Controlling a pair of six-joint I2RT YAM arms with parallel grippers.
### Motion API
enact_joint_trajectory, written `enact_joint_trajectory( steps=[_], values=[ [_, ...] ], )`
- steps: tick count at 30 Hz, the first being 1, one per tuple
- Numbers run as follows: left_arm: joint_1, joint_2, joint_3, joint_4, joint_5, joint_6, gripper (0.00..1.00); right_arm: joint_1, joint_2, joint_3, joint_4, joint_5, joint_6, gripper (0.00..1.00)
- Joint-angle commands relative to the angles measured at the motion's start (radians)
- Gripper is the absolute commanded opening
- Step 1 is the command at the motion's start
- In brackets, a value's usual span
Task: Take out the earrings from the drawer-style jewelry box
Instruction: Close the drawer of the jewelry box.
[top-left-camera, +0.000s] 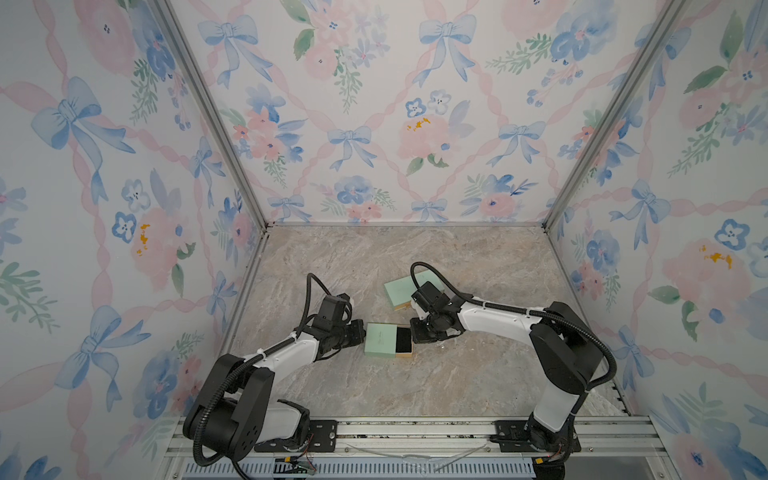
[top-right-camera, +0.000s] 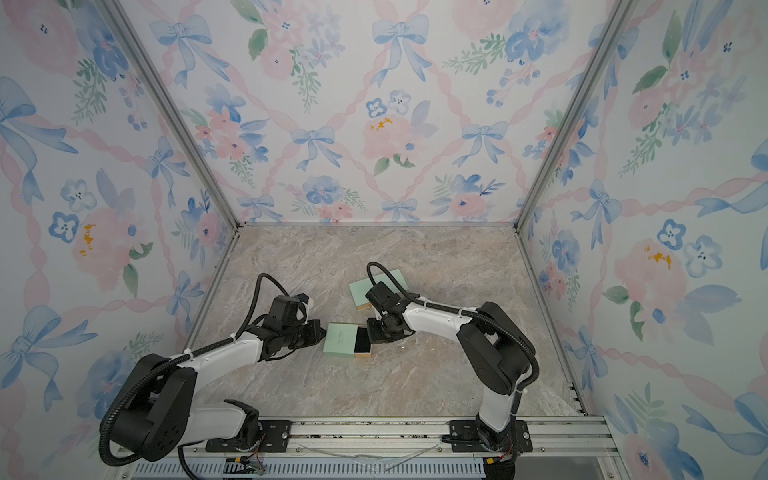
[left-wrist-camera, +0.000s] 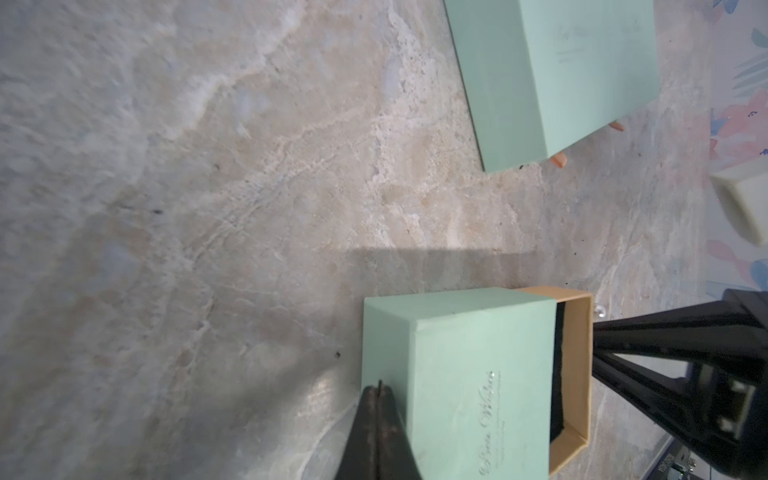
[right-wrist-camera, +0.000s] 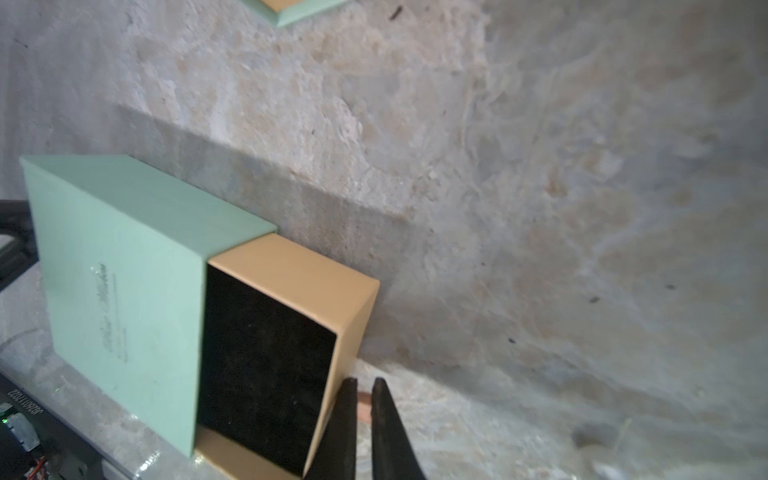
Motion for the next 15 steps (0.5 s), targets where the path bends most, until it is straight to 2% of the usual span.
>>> enact_joint_trajectory(
  steps=[1,15],
  values=[
    [-0.006,-0.005,-0.019,0.006,0.023,-0.008,0.00,0.020,0.027,0.044,-0.002,-0.023,-0.015,0.12],
    [-0.008,-0.027,-0.034,0.009,0.022,-0.014,0.00,0.073,0.096,0.116,0.044,-0.071,-0.012,0.12]
  ],
)
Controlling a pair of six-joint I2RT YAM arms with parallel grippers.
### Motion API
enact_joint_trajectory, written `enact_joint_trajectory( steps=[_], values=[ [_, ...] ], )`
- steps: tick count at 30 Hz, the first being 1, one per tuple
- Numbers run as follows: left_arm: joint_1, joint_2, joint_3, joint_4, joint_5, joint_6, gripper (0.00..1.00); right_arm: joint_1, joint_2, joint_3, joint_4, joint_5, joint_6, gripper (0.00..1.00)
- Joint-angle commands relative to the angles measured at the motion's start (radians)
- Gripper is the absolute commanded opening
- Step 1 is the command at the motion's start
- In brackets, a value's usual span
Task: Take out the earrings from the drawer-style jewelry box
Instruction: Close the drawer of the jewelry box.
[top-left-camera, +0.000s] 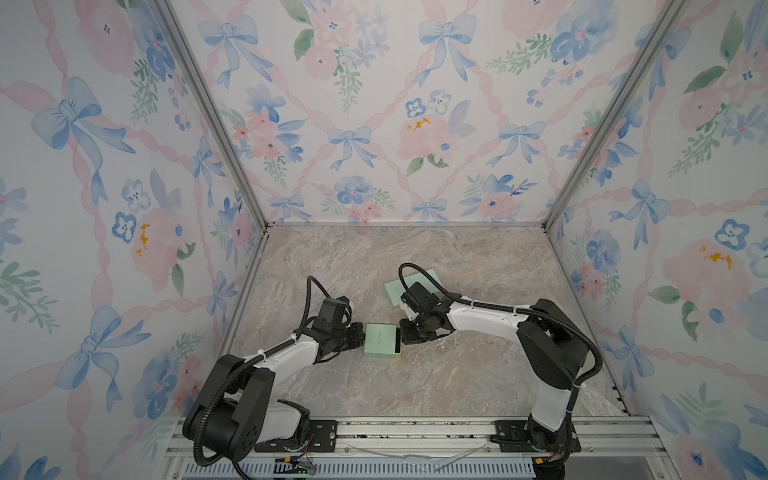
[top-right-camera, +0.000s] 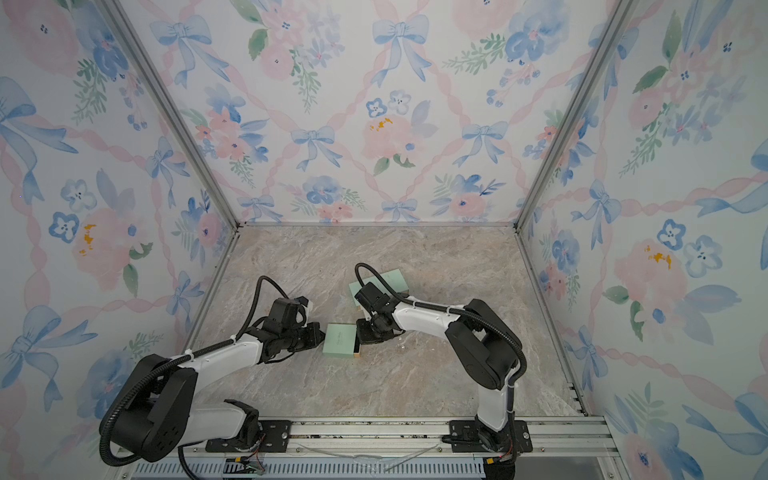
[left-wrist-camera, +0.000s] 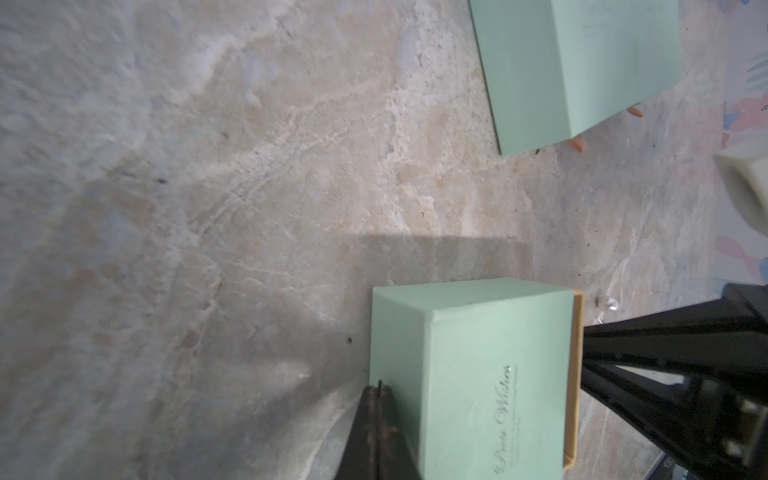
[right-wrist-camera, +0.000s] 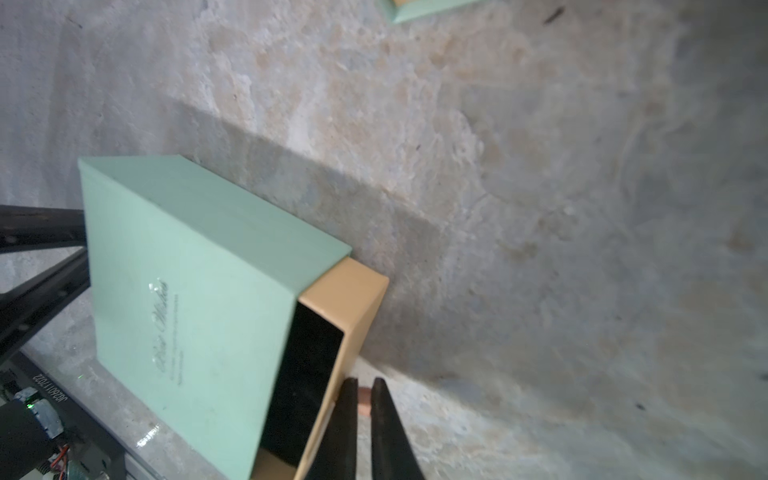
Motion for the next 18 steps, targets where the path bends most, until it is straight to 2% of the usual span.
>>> enact_joint_trajectory(
  steps=[1,18],
  values=[
    [-0.007,-0.023,-0.016,0.005,0.018,-0.011,0.00,0.028,0.027,0.046,0.029,-0.037,-0.010,0.11],
    [0.015,-0.108,-0.041,-0.067,-0.033,-0.006,0.00,0.085,0.131,0.174,0.074,-0.115,-0.028,0.11]
  ],
)
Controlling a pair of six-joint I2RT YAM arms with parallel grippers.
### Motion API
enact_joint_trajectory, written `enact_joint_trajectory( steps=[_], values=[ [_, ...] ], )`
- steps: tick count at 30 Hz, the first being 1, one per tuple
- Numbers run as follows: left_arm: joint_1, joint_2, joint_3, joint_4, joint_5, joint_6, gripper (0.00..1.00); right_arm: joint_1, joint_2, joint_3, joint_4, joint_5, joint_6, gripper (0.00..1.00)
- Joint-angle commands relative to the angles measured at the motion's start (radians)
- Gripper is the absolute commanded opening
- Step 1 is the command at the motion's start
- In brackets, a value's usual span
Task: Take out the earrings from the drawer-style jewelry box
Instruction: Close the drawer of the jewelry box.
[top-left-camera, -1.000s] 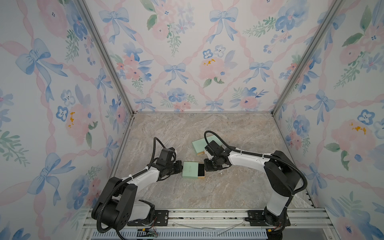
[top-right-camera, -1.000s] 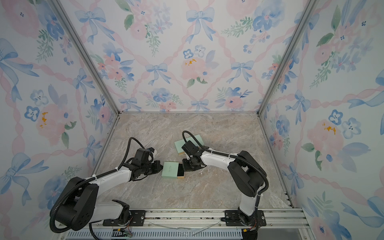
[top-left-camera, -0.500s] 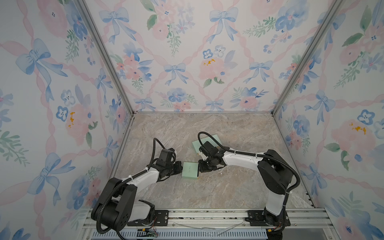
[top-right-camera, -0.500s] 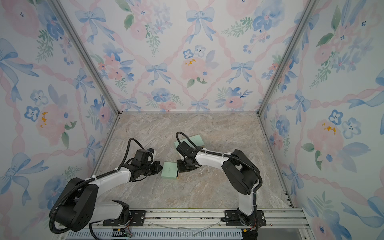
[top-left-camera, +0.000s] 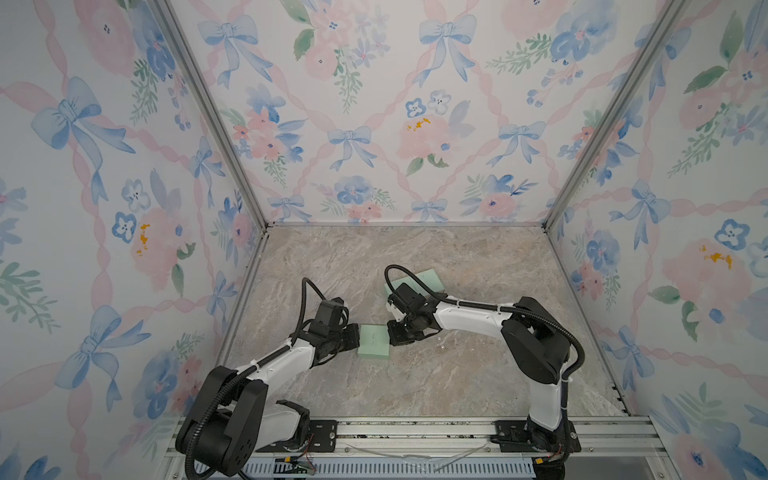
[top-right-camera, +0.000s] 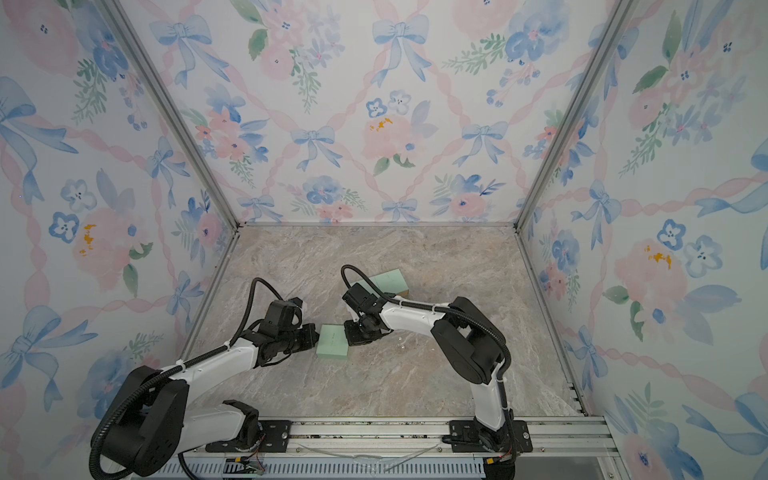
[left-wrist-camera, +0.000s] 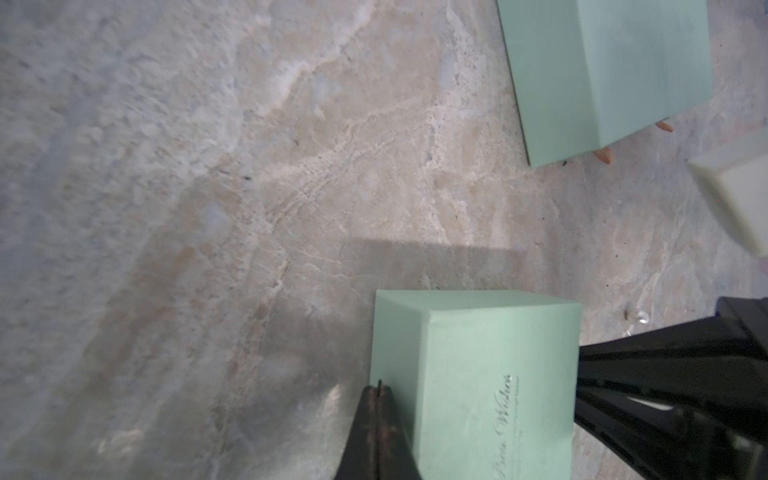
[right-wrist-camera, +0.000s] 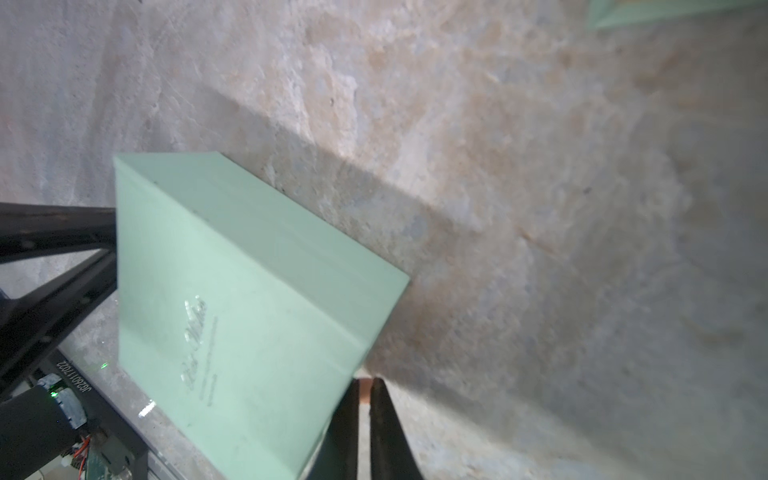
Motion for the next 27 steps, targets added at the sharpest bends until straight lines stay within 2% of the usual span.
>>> enact_joint_trajectory(
  steps=[1,11,27],
  values=[
    [0.009,-0.040,-0.019,-0.022,0.050,-0.006,0.00,0.042,0.034,0.068,0.075,-0.074,-0.022,0.11],
    [0.093,-0.154,-0.063,-0.097,0.023,-0.008,0.00,0.092,0.125,0.202,0.072,-0.124,-0.043,0.10],
    [0.167,-0.146,-0.016,-0.134,-0.015,-0.004,0.00,0.119,0.239,0.353,0.079,-0.191,-0.042,0.10]
  ],
)
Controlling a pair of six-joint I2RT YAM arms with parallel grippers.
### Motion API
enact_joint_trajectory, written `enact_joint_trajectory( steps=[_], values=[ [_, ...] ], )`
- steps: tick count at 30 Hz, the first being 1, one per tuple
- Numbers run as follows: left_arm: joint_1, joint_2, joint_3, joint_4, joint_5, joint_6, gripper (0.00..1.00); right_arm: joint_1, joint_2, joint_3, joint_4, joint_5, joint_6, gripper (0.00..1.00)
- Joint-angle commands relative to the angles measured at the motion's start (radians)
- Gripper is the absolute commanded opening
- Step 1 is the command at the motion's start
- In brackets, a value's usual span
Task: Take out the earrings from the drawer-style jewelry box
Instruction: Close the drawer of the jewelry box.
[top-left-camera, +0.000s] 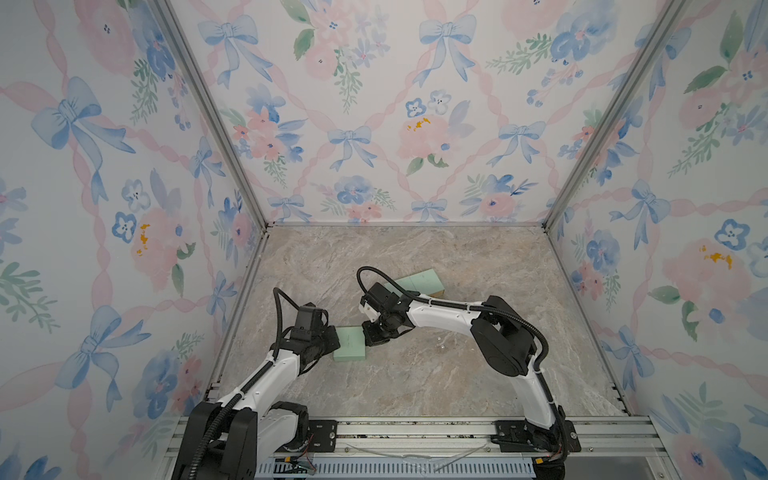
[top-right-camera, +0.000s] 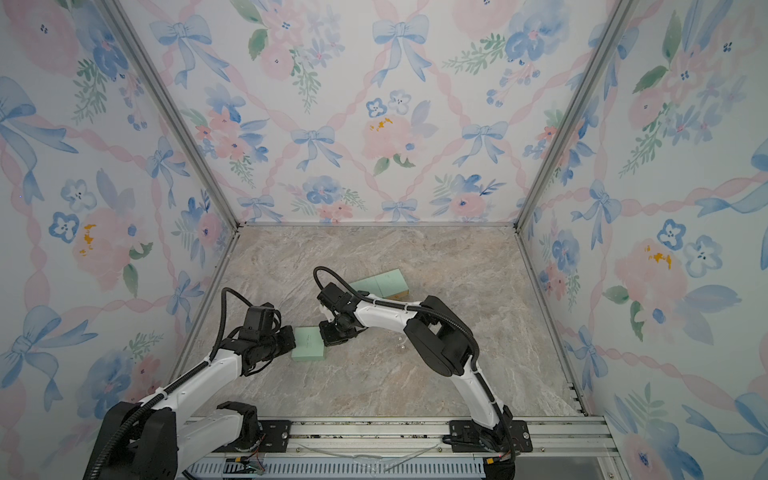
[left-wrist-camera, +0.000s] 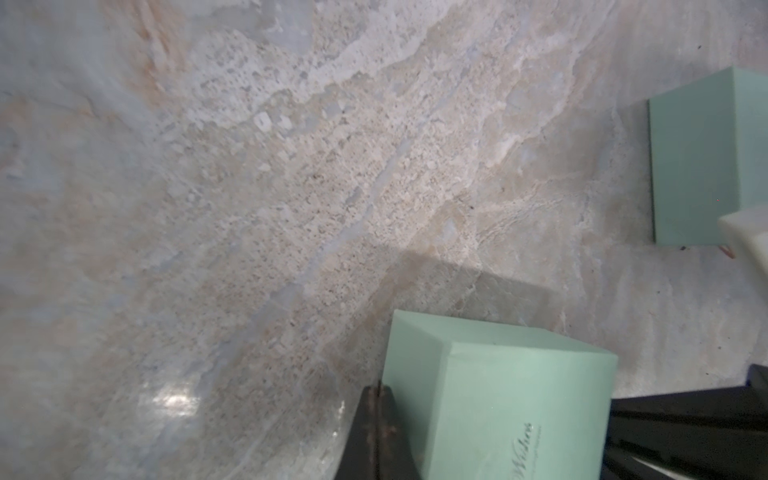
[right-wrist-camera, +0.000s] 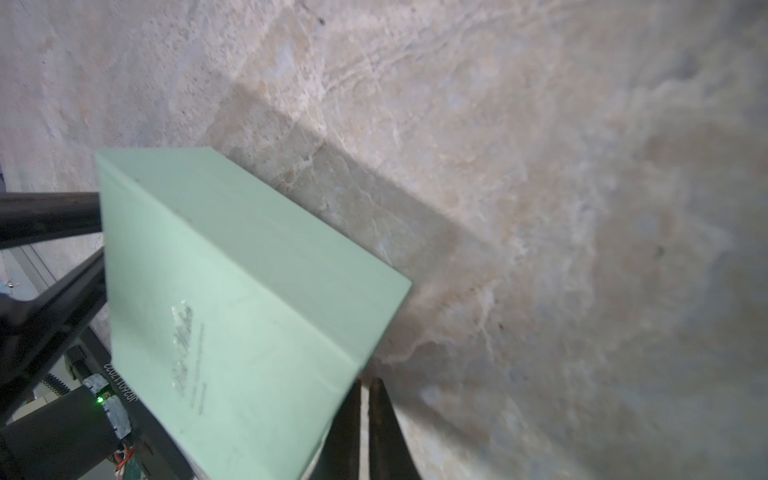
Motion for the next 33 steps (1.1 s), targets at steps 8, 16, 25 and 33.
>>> enact_joint_trajectory(
  steps=[8,16,25,33],
  values=[
    [0.011,0.039,0.062,-0.009,0.077,-0.001,0.00,0.042,0.019,0.066,0.095,-0.086,-0.016,0.11],
    [0.024,0.049,0.088,-0.070,0.002,-0.022,0.00,-0.010,-0.061,-0.051,0.144,-0.066,0.015,0.11],
    [0.045,0.055,0.111,-0.101,-0.045,-0.033,0.00,-0.043,-0.153,-0.138,0.150,-0.048,0.004,0.14],
    [0.051,0.024,0.156,-0.098,-0.018,-0.017,0.00,-0.099,-0.261,-0.235,0.156,0.023,0.012,0.16]
  ],
)
